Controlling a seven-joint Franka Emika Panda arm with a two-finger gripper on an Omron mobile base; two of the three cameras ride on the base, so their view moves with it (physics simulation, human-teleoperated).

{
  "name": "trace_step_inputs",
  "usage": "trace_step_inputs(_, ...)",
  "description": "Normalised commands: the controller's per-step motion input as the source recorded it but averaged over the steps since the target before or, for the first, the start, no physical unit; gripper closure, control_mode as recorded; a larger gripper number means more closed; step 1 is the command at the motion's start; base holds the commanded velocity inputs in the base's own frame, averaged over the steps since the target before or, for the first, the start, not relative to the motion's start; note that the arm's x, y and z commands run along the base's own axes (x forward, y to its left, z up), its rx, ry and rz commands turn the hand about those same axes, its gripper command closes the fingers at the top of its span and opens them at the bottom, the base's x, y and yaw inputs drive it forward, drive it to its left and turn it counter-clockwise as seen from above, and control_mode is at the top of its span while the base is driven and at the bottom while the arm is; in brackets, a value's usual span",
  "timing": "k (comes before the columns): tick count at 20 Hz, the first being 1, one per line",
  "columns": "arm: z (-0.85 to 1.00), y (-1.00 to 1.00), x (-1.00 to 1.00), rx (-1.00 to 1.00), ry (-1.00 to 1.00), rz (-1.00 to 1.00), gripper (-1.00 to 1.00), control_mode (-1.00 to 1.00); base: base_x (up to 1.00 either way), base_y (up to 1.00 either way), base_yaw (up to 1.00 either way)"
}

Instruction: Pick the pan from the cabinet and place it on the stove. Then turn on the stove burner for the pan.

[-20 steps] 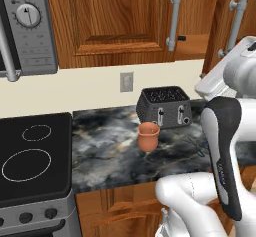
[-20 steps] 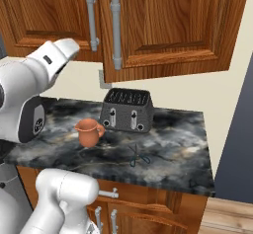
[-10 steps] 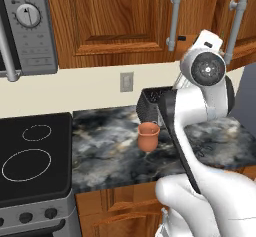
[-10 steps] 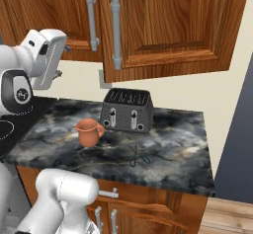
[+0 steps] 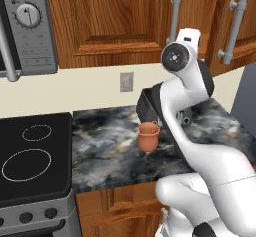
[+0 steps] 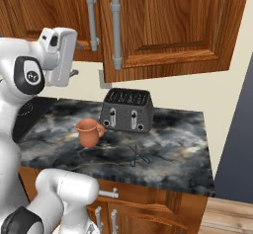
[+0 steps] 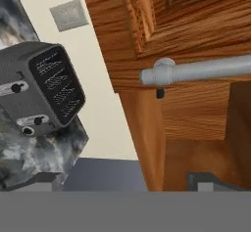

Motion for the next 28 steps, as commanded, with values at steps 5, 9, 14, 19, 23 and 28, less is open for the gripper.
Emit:
trace_step_inputs(5, -0.21, -0.25, 0.51, -0.17, 0.11, -0.05, -1.0, -1.0, 0.0, 0.0, 0.0)
trace_step_inputs(9, -0.11, -0.28, 0.44, -0.15, 0.09, -0.03, -1.0, -1.0, 0.0, 0.0, 0.0)
trace_step_inputs(14, 0.0, -0.45, 0.05, -0.13, 0.02, -0.03, -1.0, -1.0, 0.0, 0.0, 0.0)
trace_step_inputs(19, 0.0, -0.47, -0.03, -0.11, 0.0, -0.04, -1.0, -1.0, 0.0, 0.0, 0.0)
trace_step_inputs(23, 0.0, -0.52, -0.25, -0.08, 0.0, -0.04, -1.0, -1.0, 0.0, 0.0, 0.0)
trace_step_inputs(28, 0.0, -0.54, -0.35, -0.07, 0.0, -0.05, -1.0, -1.0, 0.0, 0.0, 0.0)
